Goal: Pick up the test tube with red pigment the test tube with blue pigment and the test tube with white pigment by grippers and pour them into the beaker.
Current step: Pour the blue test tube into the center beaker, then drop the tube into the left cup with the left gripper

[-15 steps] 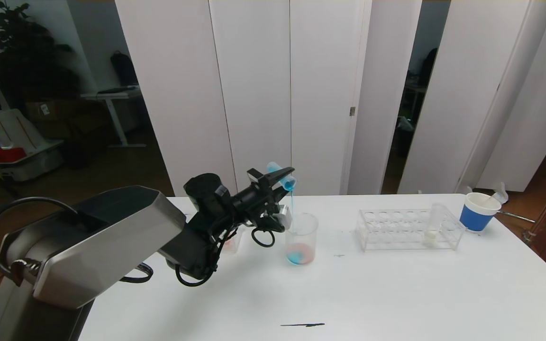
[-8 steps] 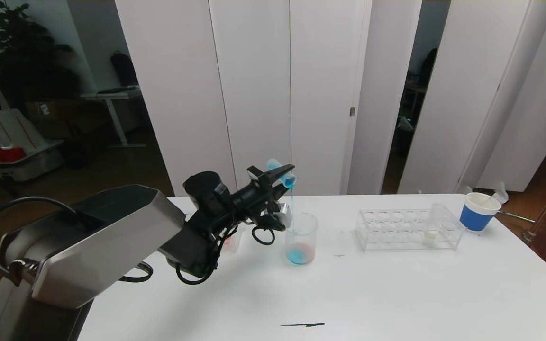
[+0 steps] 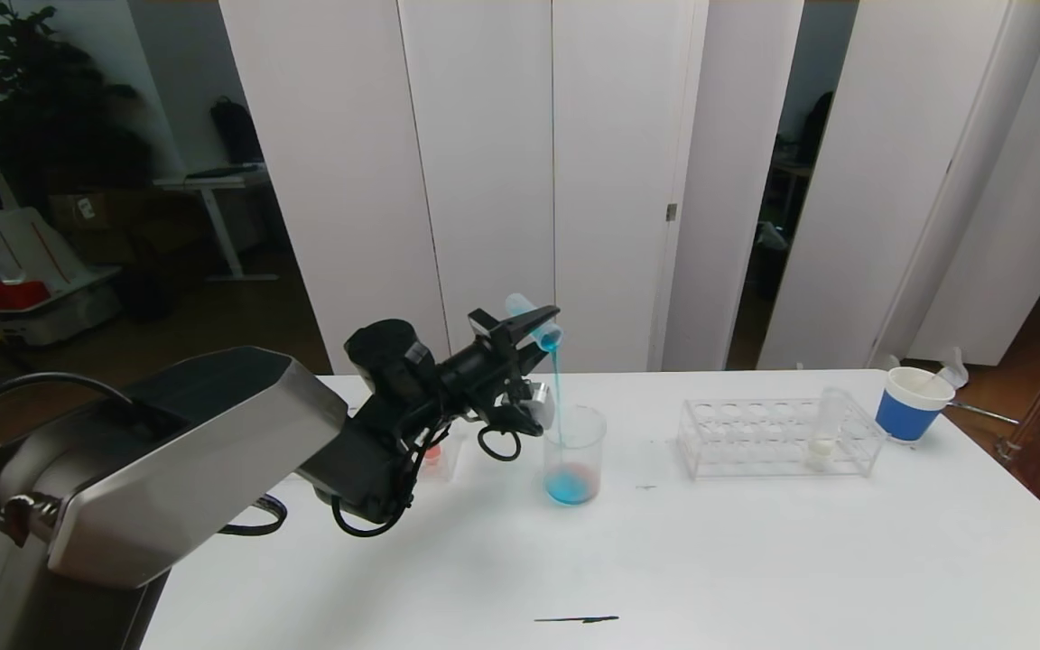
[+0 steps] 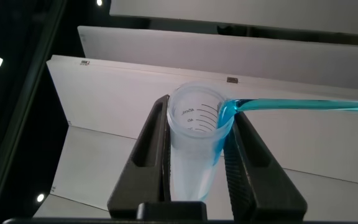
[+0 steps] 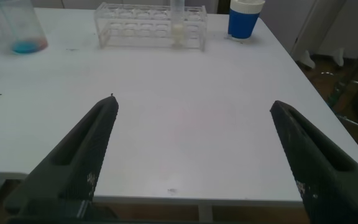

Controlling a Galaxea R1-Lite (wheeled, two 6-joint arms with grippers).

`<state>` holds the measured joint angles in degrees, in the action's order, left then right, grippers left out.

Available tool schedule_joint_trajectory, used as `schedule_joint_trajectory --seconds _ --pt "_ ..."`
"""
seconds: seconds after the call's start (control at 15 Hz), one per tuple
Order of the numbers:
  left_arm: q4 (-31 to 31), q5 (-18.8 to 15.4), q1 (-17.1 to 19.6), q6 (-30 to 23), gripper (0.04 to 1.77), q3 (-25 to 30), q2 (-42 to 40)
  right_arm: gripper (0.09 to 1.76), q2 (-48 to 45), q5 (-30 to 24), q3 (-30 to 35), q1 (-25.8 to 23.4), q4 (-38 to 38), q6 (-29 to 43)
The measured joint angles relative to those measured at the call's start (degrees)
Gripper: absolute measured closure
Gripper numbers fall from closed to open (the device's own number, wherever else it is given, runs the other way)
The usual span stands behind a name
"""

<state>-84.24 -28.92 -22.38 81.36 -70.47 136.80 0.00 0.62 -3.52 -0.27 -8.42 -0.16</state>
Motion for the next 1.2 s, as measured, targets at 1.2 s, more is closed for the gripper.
schedule_joint_trajectory --seconds 1.2 --pt "0.1 1.0 0.0 0.5 1.23 0.1 -1.1 0.10 0.0 0.0 0.0 0.0 0.0 0.0"
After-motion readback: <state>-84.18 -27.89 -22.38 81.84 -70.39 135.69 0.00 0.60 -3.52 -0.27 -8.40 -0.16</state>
